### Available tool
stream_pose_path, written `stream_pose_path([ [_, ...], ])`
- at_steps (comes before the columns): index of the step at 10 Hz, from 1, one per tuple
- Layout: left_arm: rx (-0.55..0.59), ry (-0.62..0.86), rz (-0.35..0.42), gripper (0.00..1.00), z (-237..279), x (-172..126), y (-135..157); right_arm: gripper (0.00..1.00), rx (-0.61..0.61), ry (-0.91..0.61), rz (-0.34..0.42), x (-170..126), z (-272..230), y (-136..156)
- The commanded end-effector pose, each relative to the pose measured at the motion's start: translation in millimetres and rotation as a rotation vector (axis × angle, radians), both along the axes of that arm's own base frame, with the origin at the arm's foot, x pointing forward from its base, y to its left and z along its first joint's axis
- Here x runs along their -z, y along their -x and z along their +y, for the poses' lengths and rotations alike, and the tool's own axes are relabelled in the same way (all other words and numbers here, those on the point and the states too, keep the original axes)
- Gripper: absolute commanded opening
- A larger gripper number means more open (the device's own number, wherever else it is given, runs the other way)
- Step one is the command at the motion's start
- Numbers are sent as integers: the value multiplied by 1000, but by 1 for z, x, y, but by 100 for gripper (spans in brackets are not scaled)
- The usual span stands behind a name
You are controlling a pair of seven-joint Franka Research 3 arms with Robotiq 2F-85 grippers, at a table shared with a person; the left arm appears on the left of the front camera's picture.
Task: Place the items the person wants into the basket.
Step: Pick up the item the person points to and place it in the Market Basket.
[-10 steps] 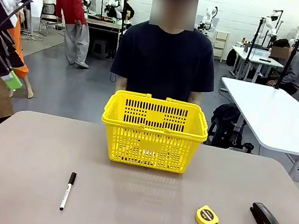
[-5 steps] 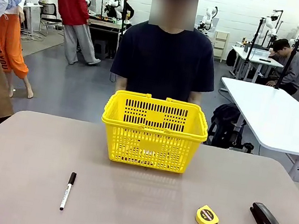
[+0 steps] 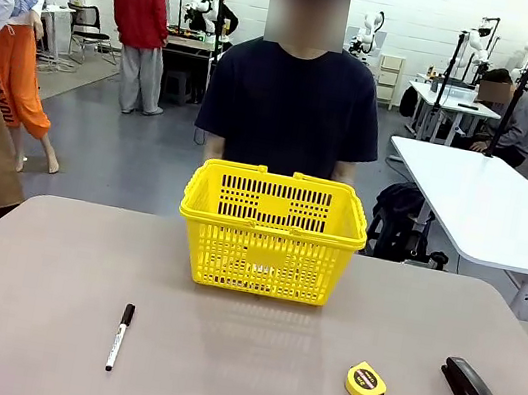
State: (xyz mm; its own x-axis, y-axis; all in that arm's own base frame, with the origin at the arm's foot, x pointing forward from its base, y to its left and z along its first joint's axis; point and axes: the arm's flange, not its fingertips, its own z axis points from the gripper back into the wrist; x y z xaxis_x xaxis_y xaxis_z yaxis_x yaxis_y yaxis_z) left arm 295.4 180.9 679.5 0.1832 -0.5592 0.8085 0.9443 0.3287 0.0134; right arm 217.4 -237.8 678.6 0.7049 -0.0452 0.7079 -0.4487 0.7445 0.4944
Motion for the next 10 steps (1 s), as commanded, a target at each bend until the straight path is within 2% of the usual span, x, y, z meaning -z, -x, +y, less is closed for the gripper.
stream_pose_path([
  [1,-69,40,-67,100,6,8,1,100,-11,-14,-15,-1,2,-1],
  [3,-116,47,-90,100,18,10,3,100,-11,-14,-15,-1,2,-1],
  [5,-150,63,-62,100,21,13,4,100,-11,-14,-15,-1,2,-1],
  [6,-120,50,-57,100,29,7,6,100,-11,-14,-15,-1,2,-1],
  [10,-120,50,-57,100,29,7,6,100,-11,-14,-15,-1,2,-1],
])
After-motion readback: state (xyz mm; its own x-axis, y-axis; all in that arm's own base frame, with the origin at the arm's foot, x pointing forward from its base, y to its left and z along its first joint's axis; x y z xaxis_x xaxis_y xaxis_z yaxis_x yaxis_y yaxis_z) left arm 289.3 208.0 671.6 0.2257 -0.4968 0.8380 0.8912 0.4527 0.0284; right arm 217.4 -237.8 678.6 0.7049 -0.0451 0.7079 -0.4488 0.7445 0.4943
